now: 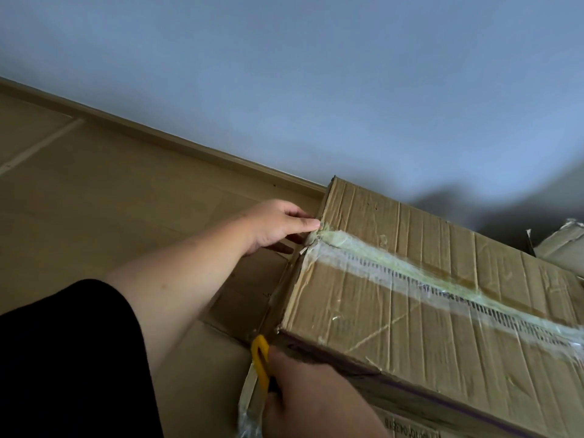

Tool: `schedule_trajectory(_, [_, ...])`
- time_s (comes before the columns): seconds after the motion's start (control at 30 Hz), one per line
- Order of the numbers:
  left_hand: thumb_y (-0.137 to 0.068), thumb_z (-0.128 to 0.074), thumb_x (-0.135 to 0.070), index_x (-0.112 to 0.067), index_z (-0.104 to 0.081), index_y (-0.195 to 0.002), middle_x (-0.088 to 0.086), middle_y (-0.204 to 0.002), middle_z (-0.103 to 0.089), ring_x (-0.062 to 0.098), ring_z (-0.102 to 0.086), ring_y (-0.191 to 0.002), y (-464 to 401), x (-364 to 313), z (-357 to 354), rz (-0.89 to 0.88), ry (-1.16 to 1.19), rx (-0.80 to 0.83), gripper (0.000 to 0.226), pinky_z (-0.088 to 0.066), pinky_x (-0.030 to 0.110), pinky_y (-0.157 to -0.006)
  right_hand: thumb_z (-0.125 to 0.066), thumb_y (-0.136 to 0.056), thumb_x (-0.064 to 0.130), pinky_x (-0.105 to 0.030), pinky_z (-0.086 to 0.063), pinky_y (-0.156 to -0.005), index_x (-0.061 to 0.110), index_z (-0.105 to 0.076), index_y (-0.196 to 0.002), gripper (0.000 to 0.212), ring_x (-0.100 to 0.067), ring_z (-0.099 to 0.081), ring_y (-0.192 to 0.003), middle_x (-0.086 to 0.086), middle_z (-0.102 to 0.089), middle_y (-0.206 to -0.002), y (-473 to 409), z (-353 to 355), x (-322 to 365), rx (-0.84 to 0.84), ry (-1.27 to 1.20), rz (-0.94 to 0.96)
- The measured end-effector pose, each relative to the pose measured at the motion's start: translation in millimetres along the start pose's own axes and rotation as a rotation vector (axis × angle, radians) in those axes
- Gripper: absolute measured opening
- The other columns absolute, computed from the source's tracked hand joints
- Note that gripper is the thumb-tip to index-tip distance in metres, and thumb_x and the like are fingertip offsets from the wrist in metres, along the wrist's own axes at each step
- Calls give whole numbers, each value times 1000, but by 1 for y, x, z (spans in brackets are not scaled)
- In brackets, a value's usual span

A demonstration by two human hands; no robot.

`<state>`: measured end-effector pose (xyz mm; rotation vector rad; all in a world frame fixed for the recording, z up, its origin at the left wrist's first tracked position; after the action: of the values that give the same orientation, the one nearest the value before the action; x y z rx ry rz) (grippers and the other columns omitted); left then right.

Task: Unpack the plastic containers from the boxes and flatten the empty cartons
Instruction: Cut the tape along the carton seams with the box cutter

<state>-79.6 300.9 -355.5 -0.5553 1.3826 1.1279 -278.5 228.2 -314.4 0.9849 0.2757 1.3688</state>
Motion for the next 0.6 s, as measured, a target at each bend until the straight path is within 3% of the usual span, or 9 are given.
schedule_trajectory(0.07, [-86, -72, -38, -17, -73, -103, -7, -84, -74, 1, -67, -68, -1, 1, 1, 3, -4, 4, 26, -51, 15, -61, -45, -92, 33, -31, -45, -99, 40, -32, -146, 56, -24, -58, -120, -4, -60, -132, 19, 15, 8, -75, 50, 49])
schedule_trajectory(0.1, [-86, -73, -37, -15, -73, -102, -6, -82, -74, 3, -67, -67, -2, 1, 0, 4, 13, 2, 26, -53, 16, -64, -46, -92, 32, -30, -46, -94, 42, -36, -142, 52, -23, -59, -117, -1, -62, -127, 25, 23, 7, -84, 51, 65])
schedule_trajectory(0.17, [-84, -75, -38, -16, -75, -100, -5, -85, -75, 11, -69, -79, -4, 1, -1, 12, 18, -11, 27, -55, 28, -81, -48, -94, 32, -28, -45, -95, 44, -38, -140, 48, -18, -58, -116, 5, -62, -126, 38, 39, 13, -97, 50, 114])
schedule_trajectory(0.27, [-79, -79, -41, -19, -75, -100, -2, -96, -76, 18, -69, -97, -5, 11, 2, 35, 51, -8, 31, -53, 41, -95, -51, -96, 40, -29, -44, -104, 60, -20, -142, 58, -11, -58, -118, 12, -60, -130, 50, 54, 8, -73, 48, 155])
schedule_trajectory(0.37, [-76, -76, -38, -11, -70, -112, 8, -106, -75, 26, -70, -102, 1, 21, 6, 75, 227, 30, 45, -52, 49, -98, -53, -97, 41, -32, -53, -93, 67, -16, -134, 58, -5, -65, -97, 14, -66, -105, 61, 81, -10, -168, 67, 151])
schedule_trajectory(0.5, [-79, -69, -32, -9, -66, -119, 8, -110, -73, 24, -68, -103, 10, 23, 1, 91, 291, 144, 46, -52, 49, -95, -55, -96, 36, -24, -57, -65, 51, -34, -125, 38, -1, -68, -68, 9, -68, -84, 46, 118, -56, -367, 97, 136])
schedule_trajectory(0.6, [-80, -71, -31, -17, -64, -125, 3, -119, -71, 21, -65, -113, 18, 18, -4, 70, 227, 187, 47, -53, 48, -95, -54, -97, 35, -30, -57, -67, 40, -48, -111, 16, -7, -65, -70, 8, -64, -82, 29, 137, -86, -461, 179, 89])
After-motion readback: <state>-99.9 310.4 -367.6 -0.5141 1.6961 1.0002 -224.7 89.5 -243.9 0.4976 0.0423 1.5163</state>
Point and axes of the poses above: each hand's wrist, its own y-axis away from the middle knuckle, its own z-axis out of the back of the hand, x = y × z, the point moved 4 cm from there along -y, towards the middle knuckle
